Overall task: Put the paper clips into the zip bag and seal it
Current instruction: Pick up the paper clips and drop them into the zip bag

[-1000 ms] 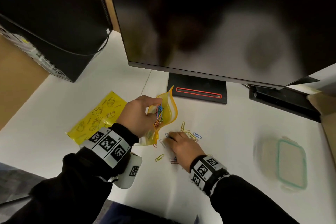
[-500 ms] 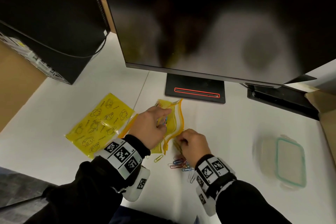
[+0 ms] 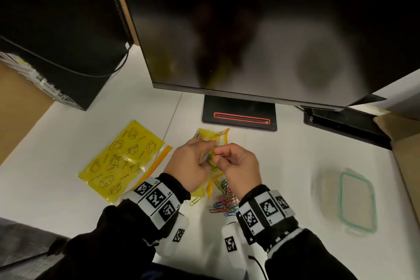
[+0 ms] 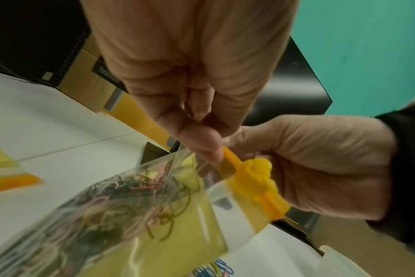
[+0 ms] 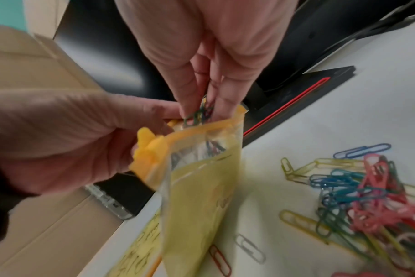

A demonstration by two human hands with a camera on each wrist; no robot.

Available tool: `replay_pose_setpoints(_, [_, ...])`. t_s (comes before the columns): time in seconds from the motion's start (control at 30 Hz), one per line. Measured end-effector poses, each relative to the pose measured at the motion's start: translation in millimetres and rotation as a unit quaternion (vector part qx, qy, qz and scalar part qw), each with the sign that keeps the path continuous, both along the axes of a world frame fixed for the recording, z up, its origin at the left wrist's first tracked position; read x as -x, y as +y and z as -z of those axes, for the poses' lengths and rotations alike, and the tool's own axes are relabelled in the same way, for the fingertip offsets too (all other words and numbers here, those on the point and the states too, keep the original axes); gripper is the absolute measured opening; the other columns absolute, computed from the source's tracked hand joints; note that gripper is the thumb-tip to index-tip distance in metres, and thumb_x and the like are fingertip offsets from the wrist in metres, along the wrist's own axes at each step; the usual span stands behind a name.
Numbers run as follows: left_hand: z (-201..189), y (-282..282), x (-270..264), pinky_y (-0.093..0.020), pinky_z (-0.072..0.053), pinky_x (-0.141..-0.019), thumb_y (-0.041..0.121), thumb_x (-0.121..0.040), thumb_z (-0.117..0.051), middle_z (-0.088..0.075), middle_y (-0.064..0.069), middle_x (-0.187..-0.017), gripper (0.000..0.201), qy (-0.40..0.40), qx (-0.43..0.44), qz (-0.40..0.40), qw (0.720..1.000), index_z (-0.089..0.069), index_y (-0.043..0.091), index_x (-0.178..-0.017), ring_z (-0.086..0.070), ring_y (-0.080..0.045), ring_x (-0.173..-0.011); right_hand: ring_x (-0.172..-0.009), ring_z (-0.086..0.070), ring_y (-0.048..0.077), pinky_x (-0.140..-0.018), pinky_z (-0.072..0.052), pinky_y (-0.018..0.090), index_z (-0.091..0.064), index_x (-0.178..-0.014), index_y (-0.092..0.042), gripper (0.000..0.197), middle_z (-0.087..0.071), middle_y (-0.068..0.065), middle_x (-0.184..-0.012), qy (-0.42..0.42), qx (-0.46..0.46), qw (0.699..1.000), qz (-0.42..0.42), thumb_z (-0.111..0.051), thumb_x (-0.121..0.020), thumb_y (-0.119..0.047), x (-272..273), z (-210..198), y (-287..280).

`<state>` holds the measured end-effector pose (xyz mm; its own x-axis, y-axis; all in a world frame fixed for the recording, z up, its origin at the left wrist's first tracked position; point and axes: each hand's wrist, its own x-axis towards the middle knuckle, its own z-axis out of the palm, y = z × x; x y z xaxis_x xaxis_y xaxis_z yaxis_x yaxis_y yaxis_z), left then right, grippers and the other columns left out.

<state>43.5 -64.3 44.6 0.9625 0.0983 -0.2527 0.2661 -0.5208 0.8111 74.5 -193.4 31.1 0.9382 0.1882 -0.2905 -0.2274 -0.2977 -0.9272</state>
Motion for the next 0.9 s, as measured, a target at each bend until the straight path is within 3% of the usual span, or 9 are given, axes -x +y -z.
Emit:
replay_pose_setpoints(0.07, [-1, 2, 0, -0.019, -0.044, -0.092, -0.006, -0.07, -0.057, -0.058, -0.002, -0.12, 0.057, -0.007, 0.003, -0.011, 1.0, -0.058, 0.017, -0.122, -0.057, -0.016, -0.109, -0.069, -0.062, 0.001, -0.072, -0.051, 0.019, -0.066, -0.076, -0.025, 0.03, -0.069, -0.004, -0.076, -0.014, 0.004, 1.0, -0.025, -0.061, -0.081, 0.005, 2, -1, 1])
replay_pose_setpoints(0.2, [-2, 7, 0, -0.027, -0.047, -0.094, -0.003, -0.07, -0.057, -0.059, -0.002, -0.12, 0.056, -0.004, 0.006, -0.029, 1.0, -0.058, 0.018, -0.122, -0.058, -0.016, -0.108, -0.073, -0.065, 0.022, -0.069, -0.057, 0.041, -0.065, -0.073, -0.028, 0.034, -0.068, -0.002, -0.078, -0.034, 0.001, 0.999, 0.028, -0.055, -0.083, 0.004, -4, -2, -15])
replay_pose_setpoints(0.3, [-4, 10, 0, -0.029, -0.048, -0.095, -0.003, -0.071, -0.057, -0.059, -0.001, -0.121, 0.056, 0.001, 0.013, -0.039, 0.999, -0.058, 0.02, -0.122, -0.058, -0.015, -0.108, -0.072, -0.062, 0.019, -0.07, -0.056, 0.041, -0.062, -0.081, -0.028, 0.031, -0.065, -0.004, -0.085, -0.043, 0.094, 0.994, 0.046, -0.058, -0.083, 0.002, -11, 9, -44])
replay_pose_setpoints(0.37, [-6, 12, 0, -0.024, -0.045, -0.095, -0.003, -0.071, -0.057, -0.058, -0.001, -0.122, 0.056, 0.004, 0.01, -0.035, 0.999, -0.058, 0.02, -0.123, -0.056, -0.014, -0.109, -0.093, -0.06, 0.017, -0.085, -0.05, 0.032, -0.058, -0.107, -0.029, 0.036, -0.062, -0.003, -0.112, -0.022, 0.241, 0.968, -0.063, -0.067, -0.08, -0.008, -6, 20, -63])
replay_pose_setpoints(0.43, [-7, 13, 0, -0.019, -0.042, -0.093, -0.003, -0.072, -0.056, -0.057, 0.0, -0.123, 0.056, 0.006, 0.005, -0.03, 1.0, -0.057, 0.02, -0.123, -0.055, -0.013, -0.111, -0.124, -0.042, 0.019, -0.104, -0.038, 0.032, -0.038, -0.134, -0.032, 0.073, -0.041, -0.001, -0.141, 0.019, 0.341, 0.917, -0.206, -0.076, -0.072, -0.023, 7, 34, -76])
replay_pose_setpoints(0.53, [-6, 11, 0, -0.02, -0.043, -0.096, -0.003, -0.072, -0.056, -0.058, 0.0, -0.123, 0.056, 0.006, 0.003, -0.025, 1.0, -0.057, 0.02, -0.122, -0.055, -0.014, -0.112, -0.137, -0.019, 0.021, -0.109, -0.032, 0.036, -0.017, -0.142, -0.04, 0.098, -0.014, -0.005, -0.154, 0.012, 0.39, 0.868, -0.307, -0.077, -0.065, -0.035, 25, 46, -75])
replay_pose_setpoints(0.63, [-3, 8, 0, -0.025, -0.045, -0.096, -0.002, -0.072, -0.057, -0.057, -0.001, -0.125, 0.056, 0.008, -0.006, -0.011, 1.0, -0.057, 0.021, -0.123, -0.056, -0.015, -0.111, -0.13, -0.027, 0.022, -0.101, -0.042, 0.036, -0.027, -0.14, -0.036, 0.079, -0.026, -0.004, -0.149, -0.047, 0.419, 0.849, -0.318, -0.07, -0.073, -0.032, 29, 55, -66])
replay_pose_setpoints(0.73, [-3, 6, -1, -0.031, -0.051, -0.092, -0.001, -0.071, -0.058, -0.056, -0.002, -0.126, 0.057, 0.01, -0.01, -0.005, 1.0, -0.057, 0.021, -0.123, -0.058, -0.016, -0.108, -0.12, -0.039, 0.024, -0.091, -0.048, 0.038, -0.044, -0.131, -0.028, 0.051, -0.042, -0.003, -0.137, -0.084, 0.416, 0.853, -0.303, -0.057, -0.084, -0.016, 29, 61, -58])
replay_pose_setpoints(0.9, [-3, 5, 0, -0.036, -0.052, -0.091, -0.002, -0.072, -0.057, -0.056, -0.003, -0.128, 0.056, 0.014, -0.006, -0.002, 1.0, -0.057, 0.021, -0.124, -0.058, -0.019, -0.11, -0.106, -0.051, 0.028, -0.079, -0.051, 0.039, -0.059, -0.113, -0.015, 0.032, -0.055, 0.005, -0.118, -0.11, 0.406, 0.864, -0.278, -0.049, -0.084, -0.004, 28, 66, -54])
